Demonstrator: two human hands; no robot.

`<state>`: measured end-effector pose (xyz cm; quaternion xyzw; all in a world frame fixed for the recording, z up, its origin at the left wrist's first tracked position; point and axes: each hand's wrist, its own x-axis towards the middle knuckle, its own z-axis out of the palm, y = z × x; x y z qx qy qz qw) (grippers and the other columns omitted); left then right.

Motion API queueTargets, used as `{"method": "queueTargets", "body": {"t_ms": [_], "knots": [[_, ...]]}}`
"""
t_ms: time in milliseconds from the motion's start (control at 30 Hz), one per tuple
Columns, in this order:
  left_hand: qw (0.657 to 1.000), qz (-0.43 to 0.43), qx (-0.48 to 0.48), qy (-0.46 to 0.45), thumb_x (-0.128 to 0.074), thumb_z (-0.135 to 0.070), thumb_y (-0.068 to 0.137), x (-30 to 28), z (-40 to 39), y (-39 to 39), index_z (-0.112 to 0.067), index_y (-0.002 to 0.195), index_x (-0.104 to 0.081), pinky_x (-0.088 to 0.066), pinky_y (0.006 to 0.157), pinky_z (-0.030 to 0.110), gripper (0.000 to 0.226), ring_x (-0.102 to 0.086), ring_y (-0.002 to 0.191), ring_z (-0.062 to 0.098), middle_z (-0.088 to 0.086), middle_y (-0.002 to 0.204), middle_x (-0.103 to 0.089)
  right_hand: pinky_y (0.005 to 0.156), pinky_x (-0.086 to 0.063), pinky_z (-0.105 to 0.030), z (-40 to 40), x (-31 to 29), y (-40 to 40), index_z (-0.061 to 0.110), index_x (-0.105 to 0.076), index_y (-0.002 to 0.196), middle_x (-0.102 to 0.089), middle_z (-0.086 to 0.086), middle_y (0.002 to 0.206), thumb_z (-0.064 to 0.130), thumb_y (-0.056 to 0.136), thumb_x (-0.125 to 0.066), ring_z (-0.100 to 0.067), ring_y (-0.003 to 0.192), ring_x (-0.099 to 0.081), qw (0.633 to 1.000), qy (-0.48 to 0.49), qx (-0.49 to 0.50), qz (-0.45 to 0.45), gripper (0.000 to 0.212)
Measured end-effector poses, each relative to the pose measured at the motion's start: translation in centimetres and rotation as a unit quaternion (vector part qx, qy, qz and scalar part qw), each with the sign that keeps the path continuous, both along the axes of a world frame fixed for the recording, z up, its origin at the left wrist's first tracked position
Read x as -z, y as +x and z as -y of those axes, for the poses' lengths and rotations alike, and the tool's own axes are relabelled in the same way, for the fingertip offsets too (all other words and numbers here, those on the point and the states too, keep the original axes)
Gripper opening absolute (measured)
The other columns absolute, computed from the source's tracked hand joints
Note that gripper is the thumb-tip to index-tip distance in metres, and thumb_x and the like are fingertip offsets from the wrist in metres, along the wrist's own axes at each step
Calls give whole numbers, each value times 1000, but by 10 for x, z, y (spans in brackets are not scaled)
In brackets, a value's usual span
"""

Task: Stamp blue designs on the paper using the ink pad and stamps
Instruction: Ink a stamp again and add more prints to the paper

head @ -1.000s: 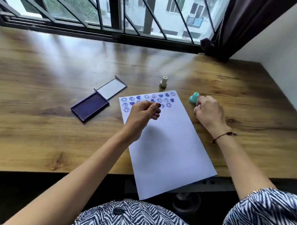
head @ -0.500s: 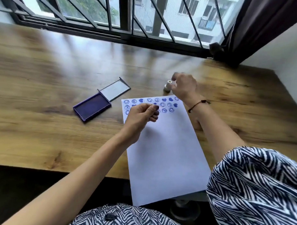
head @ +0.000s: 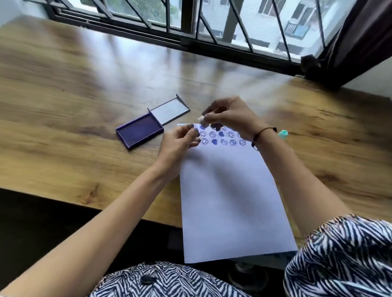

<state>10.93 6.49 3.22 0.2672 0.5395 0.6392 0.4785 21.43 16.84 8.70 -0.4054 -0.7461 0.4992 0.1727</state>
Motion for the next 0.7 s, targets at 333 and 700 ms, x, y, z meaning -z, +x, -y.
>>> {"method": "queueTargets", "body": {"t_ms": [333,700], "knots": [[996,50,-76,9,-57,-7,83,-4,36,-41,-8,73,-65,-52,61,16,13,-61,57,7,-7,54,-68,46,-43,-25,43,15,-52,5,-63,75,-59,-14,61,-7,75,-58,-14,45,-50,996,-19,-52,-69,12],[953,247,-173,-4,-52,-10,84,1,61,-74,-10,56,-61,-51,50,14,29,-58,45,7,-3,45,-61,51,-37,-19,37,2,-121,24,-67,67,-56,0,57,4,69,-65,-6,52,-46,986,84,-132,-54,20]]}}
